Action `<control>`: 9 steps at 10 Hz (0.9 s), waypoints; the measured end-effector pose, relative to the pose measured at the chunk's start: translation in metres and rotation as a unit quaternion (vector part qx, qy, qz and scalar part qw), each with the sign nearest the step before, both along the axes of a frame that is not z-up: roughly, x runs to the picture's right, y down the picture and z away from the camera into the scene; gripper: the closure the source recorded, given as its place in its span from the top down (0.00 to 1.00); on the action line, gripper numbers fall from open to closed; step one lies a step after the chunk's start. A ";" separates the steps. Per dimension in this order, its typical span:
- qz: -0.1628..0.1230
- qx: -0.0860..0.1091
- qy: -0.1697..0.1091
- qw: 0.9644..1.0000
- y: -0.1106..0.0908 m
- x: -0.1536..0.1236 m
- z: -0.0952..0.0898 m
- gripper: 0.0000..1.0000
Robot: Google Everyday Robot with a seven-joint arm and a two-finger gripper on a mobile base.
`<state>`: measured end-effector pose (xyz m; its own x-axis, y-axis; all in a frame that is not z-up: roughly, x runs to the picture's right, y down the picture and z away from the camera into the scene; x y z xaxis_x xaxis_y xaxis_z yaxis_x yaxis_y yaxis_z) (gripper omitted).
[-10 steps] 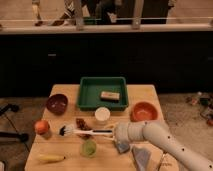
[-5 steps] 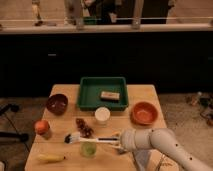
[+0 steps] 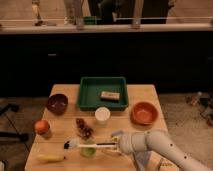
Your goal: Place brush in plastic cup
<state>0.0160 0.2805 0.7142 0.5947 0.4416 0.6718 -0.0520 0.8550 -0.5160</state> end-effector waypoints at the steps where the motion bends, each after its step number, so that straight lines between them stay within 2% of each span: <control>1: -0.002 -0.004 0.000 1.000 0.003 -0.001 0.001 0.00; 3: -0.006 -0.010 -0.002 1.000 0.009 -0.003 0.001 0.00; 9: -0.005 -0.011 0.002 1.000 0.011 0.003 -0.002 0.00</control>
